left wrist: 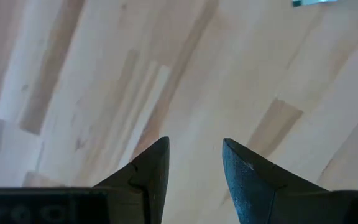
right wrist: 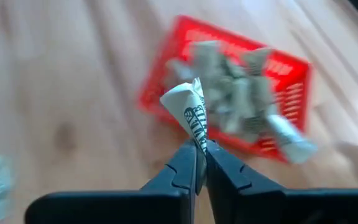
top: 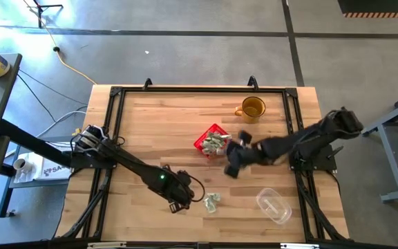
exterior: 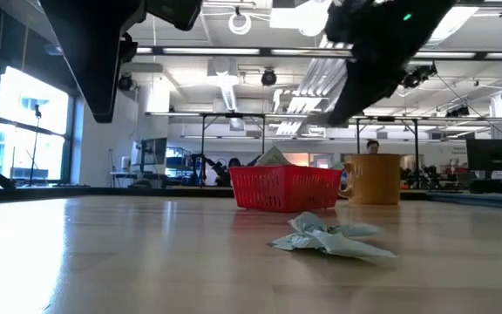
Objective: Pick and place items into bin
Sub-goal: Put the white stevia packet into the red bin
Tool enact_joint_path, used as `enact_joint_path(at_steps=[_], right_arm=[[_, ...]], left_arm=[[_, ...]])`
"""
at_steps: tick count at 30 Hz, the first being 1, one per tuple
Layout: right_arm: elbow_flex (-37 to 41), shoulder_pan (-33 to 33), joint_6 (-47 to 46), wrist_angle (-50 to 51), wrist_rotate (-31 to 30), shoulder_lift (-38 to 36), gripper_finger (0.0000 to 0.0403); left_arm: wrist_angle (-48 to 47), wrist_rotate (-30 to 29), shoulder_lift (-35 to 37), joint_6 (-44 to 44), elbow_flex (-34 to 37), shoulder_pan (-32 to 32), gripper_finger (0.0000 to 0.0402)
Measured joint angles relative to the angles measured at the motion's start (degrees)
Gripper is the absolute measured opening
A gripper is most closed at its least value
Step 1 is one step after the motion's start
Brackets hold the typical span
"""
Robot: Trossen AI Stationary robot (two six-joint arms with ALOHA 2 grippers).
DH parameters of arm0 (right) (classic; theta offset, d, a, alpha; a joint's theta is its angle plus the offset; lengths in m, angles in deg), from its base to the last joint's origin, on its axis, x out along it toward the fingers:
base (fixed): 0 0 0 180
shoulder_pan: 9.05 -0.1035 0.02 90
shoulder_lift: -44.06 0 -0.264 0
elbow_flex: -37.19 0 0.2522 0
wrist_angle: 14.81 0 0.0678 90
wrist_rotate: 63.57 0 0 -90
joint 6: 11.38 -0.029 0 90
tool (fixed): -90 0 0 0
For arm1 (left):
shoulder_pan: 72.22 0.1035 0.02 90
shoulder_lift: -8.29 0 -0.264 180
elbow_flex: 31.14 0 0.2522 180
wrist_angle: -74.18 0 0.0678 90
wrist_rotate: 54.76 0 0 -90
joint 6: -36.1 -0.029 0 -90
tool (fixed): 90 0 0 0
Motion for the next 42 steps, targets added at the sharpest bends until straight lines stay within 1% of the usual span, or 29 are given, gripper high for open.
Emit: enact_joint_path(at_steps=[2,5,8,10,12,14,16,19,20,21,23,25,26,27,29,31,33,34,35,37,39,42], right_arm=[[0.06,4.58,1.92,0.06,1.91,-0.21,0.0024],[0.06,10.73,4.4,-4.39,6.99,0.76,0.0025],[0.06,13.96,8.39,-8.41,12.69,2.85,0.0029],[0.06,14.6,9.94,-8.99,12.15,3.66,0.0045],[0.06,15.02,10.04,-6.79,9.49,3.9,0.0072],[0.06,15.12,7.58,-3.12,7.06,3.88,0.0108],[0.06,14.72,3.8,0.93,6.27,2.98,0.0149],[0.06,11.53,3.36,3.9,5.59,0.72,0.0207],[0.06,9.61,3.65,4.77,5.01,-0.38,0.0223],[0.06,7.43,3.82,5.95,4.27,-1.53,0.0237],[0.06,2.12,1.86,8.8,3.01,-4.24,0.0256],[0.04,-3.87,-4.06,13.65,0.93,-6.66,0.0265],[0.06,-6.86,-7.68,15.89,0.04,-7.53,0.0267],[0.06,-9.77,-11.7,17.92,-1.01,-8.24,0.0267],[0.06,-15.47,-20.21,21.18,-3.23,-9.25,0.0267],[0.06,-19.94,-26.02,22.53,-4.99,-9.03,0.0267],[0.07,-23.77,-28.7,21.88,-5.2,-8.39,0.0268],[0.06,-24.76,-29.24,21.15,-5.02,-7.64,0.0269],[0.06,-25.31,-29.83,20.59,-4.76,-6.93,0.027],[0.07,-27.09,-32.16,20.32,-4.18,-5.64,0.0273],[0.08,-27.46,-33.03,20.56,-4.14,-4.16,0.0273],[0.08,-28.17,-33.2,21.18,-3.79,-2.58,0.0274]], left_arm=[[-0.25,-0.38,0.17,0.21,0.0,-0.21,0.0184],[-0.15,-1.16,0.15,0.22,0.0,-0.27,0.0184],[-0.19,-0.97,0.15,0.4,0.0,-0.23,0.0184],[-0.15,-0.51,0.15,0.8,0.0,-0.19,0.0184],[-0.13,-0.03,0.14,0.84,0.0,-0.21,0.0184],[0.03,0.35,0.13,0.87,0.0,-0.19,0.0184],[1.23,0.39,0.13,1.25,0.0,0.18,0.0184],[4.51,-0.16,-0.01,0.69,0.0,1.11,0.0184],[6.84,-1.26,-0.31,-1.3,0.0,1.58,0.0184],[9.57,-2.33,-0.54,-4.5,0.01,1.81,0.0184],[15.3,-5.08,-0.94,-13.69,0.06,2.44,0.0184],[23.32,-6.89,-2.06,-23.8,-0.17,3.27,0.0184],[25.59,-6.88,-2.48,-28.42,-0.1,3.8,0.0184],[27.63,-6.0,-3.28,-32.29,0.06,4.49,0.0184],[34.38,-1.93,-5.22,-37.94,-0.08,5.84,0.0184],[35.95,1.43,-6.85,-41.91,0.04,6.84,0.0184],[39.58,3.61,-9.05,-43.49,-0.09,7.27,0.0184],[39.19,3.96,-9.65,-43.42,0.02,7.29,0.0184],[38.28,4.21,-10.15,-42.52,0.18,7.29,0.0184],[39.76,4.01,-11.04,-38.71,-0.36,7.27,0.019],[38.98,3.11,-10.99,-36.54,-0.37,7.28,0.0205],[40.84,1.43,-10.99,-34.88,-0.37,7.29,0.0239]])
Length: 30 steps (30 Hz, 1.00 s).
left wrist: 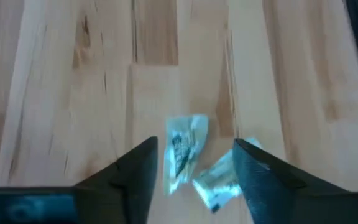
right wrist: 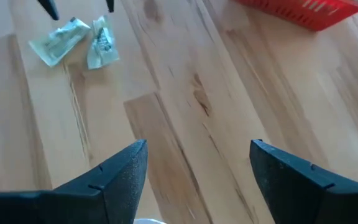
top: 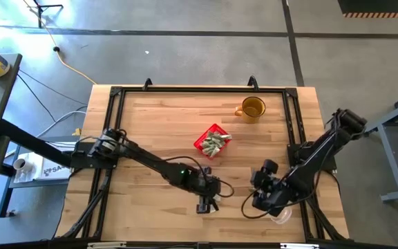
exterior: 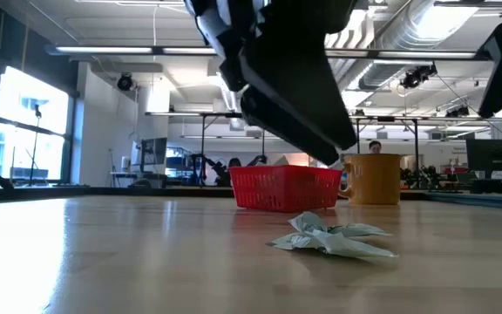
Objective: Pick and place items into bin
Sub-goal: Put the white stevia packet into the red bin
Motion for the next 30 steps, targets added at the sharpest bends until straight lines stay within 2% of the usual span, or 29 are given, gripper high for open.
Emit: enact_joint_path(at_steps=[6,9,12,18,30], right_arm=[[0.0,0.5,-0.15,0.04,0.33,1.06,0.0273],[0.0,0.89,-0.22,-0.02,-0.2,1.06,0.0274],[0.0,1.2,-0.2,-0.02,-0.33,1.06,0.0273],[0.0,1.73,-0.25,0.2,-0.29,1.06,0.0273],[0.0,2.98,-1.49,1.8,-0.44,1.06,0.0273]], left_arm=[[2.02,-0.02,-1.03,-1.14,-0.11,0.02,0.0302],[3.36,1.41,-2.93,-1.5,0.11,0.02,0.0305],[5.96,1.1,-4.96,-1.53,0.02,0.02,0.029],[6.79,-0.17,-6.61,-1.39,-0.06,0.92,0.0225],[0.27,-0.79,-6.61,-6.39,-0.59,1.27,0.0025]])
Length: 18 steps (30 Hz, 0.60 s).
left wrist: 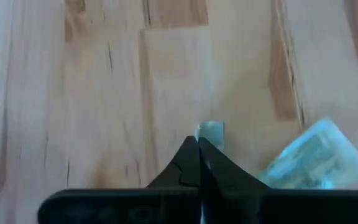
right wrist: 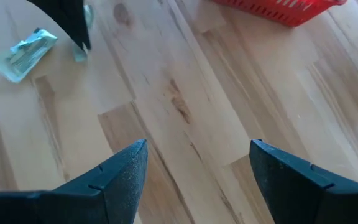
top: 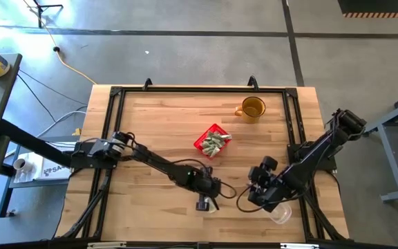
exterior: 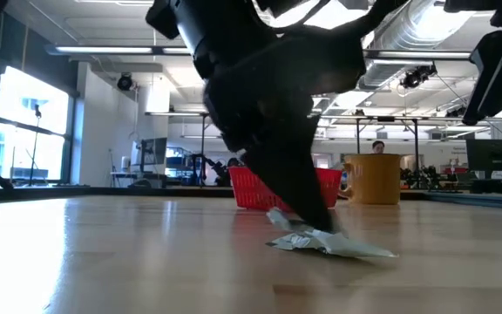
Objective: Pick and place items into bin
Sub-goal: Put the white stevia packet into the red bin
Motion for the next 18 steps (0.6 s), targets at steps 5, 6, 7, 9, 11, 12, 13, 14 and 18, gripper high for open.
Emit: enact_joint_path(at_steps=[5,6,7,9,11,12,13,14,18], right_arm=[[0.0,1.22,0.0,0.7,0.05,0.0,0.0273],[0.0,1.42,0.0,0.8,0.04,0.0,0.0273],[0.0,1.68,0.0,0.81,0.0,0.0,0.0273],[0.0,2.08,0.02,0.72,0.0,-0.02,0.0273],[0.0,2.49,0.02,0.81,-0.01,-0.02,0.0273],[0.0,2.64,0.05,0.83,-0.07,-0.02,0.0273],[0.0,2.81,0.24,0.89,-0.11,-0.02,0.0273],[0.0,2.87,0.24,1.11,-0.01,-0.02,0.0273],[0.0,2.89,-1.82,1.17,2.21,-0.02,0.0273]], left_arm=[[-11.99,-2.3,1.23,-1.34,-5.88,0.13,0.0034],[-15.04,-3.46,2.0,-3.05,-8.06,0.4,0.004],[-17.88,-4.84,2.84,-4.69,-10.37,0.72,0.0046],[-23.86,-9.26,4.45,-8.04,-14.93,1.96,0.0047],[-28.29,-14.06,4.89,-12.05,-18.39,4.21,0.0035],[-29.14,-15.67,4.93,-13.96,-19.52,5.61,0.0027],[-29.44,-16.4,5.11,-15.72,-20.04,7.27,0.0022],[-29.19,-16.3,5.5,-17.2,-20.09,9.21,0.0022],[-27.41,-9.84,5.69,-20.89,-18.8,17.32,0.0024]])
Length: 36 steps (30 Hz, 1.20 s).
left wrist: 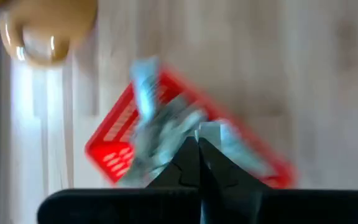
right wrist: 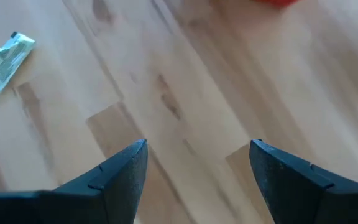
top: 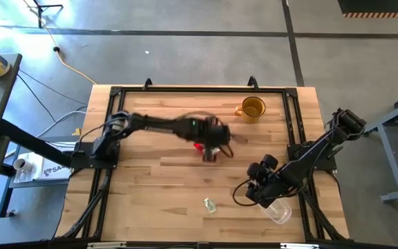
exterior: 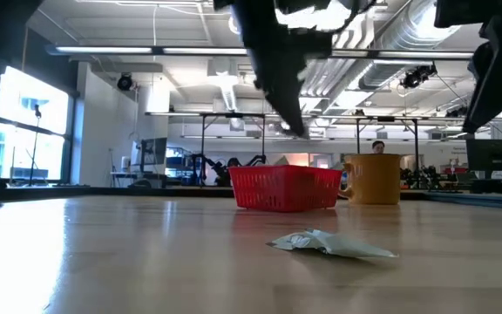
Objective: Pick and place items into bin
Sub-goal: Put the white stevia packet into the red bin
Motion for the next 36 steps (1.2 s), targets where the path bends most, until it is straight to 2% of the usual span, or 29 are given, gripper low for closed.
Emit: enact_joint_path(at_steps=[4,8,12,17,23,25,28,30,33,36], right_arm=[[0.0,-1.46,-3.59,-0.01,2.75,0.0,0.0273],[0.0,-3.63,-6.47,-0.15,1.83,0.0,0.0273],[0.0,-4.04,-6.97,-0.08,1.5,0.0,0.0273],[0.02,-2.41,-6.01,-0.37,1.92,0.0,0.0273],[0.17,1.07,-0.05,-3.33,3.18,0.0,0.0273],[0.18,1.82,2.63,-5.81,3.41,0.0,0.0272],[0.2,2.51,7.55,-11.82,4.32,0.0,0.0271],[0.2,2.85,10.56,-14.38,4.53,0.2,0.0271],[0.2,2.99,13.22,-14.71,3.89,1.22,0.0272],[0.2,2.99,14.21,-13.77,3.5,2.66,0.0271]], left_arm=[[3.95,8.3,-0.11,-1.75,2.81,5.99,0.004],[6.81,17.72,-0.38,-0.63,4.73,9.47,0.0035],[3.49,18.05,-1.1,5.33,6.66,10.51,0.0044],[-2.34,16.81,0.14,9.4,6.64,9.33,0.0105],[-1.45,7.06,3.28,8.93,6.05,6.1,0.0193],[-3.62,7.97,3.85,9.34,6.05,5.13,0.0221],[-6.9,14.91,5.02,12.12,6.15,2.43,0.025],[-5.1,17.66,6.08,13.66,6.82,-1.8,0.0259],[-1.37,17.22,6.2,12.53,8.06,-9.73,0.0263],[5.77,14.1,5.85,6.7,10.87,-17.47,0.0264]])
